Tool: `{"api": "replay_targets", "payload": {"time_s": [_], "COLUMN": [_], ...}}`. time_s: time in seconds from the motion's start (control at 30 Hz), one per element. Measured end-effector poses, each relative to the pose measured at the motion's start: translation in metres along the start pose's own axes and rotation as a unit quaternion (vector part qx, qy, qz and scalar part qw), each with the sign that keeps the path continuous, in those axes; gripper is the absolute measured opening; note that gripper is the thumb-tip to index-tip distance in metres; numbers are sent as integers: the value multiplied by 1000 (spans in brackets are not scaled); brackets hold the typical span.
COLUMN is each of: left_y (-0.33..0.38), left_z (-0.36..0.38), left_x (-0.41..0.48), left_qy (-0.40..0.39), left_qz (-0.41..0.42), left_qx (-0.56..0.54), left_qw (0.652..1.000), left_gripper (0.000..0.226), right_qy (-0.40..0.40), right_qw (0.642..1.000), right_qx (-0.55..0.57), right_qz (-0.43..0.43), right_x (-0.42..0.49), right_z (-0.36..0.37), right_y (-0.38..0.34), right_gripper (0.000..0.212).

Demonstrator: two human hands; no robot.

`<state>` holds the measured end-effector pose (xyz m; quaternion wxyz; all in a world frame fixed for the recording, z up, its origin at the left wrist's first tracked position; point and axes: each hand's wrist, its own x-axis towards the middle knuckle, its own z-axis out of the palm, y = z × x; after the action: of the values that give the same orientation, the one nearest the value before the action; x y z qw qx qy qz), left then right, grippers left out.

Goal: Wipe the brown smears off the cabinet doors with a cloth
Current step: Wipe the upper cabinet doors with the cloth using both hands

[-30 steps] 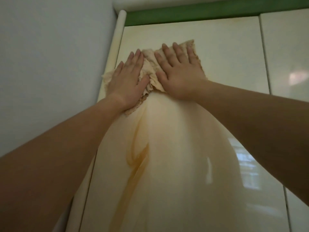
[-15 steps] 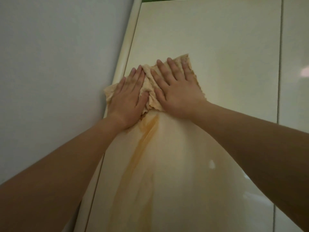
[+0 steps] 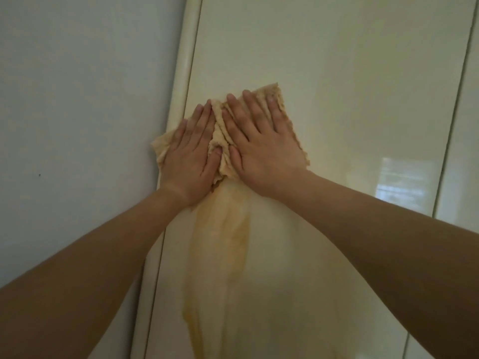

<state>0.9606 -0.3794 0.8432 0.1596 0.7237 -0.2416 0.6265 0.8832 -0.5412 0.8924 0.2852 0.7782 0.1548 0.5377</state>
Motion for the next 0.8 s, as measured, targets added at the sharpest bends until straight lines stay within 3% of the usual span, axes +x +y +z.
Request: {"api": "replay_targets", "payload": {"time_s": [0.8], "left_y": [38], "left_z": [33], "left_x": [-230], "left_qy": [-15], "left_qz": [-62], "left_qx": [-45], "left_qw": [997], "left_gripper": [66], "right_qy": [-38], "right_qw": [994], "right_qx": [61], "right_qz": [-83], "right_x": [-166], "right_z": [45], "right_y": [-116], "right_gripper": [65]}}
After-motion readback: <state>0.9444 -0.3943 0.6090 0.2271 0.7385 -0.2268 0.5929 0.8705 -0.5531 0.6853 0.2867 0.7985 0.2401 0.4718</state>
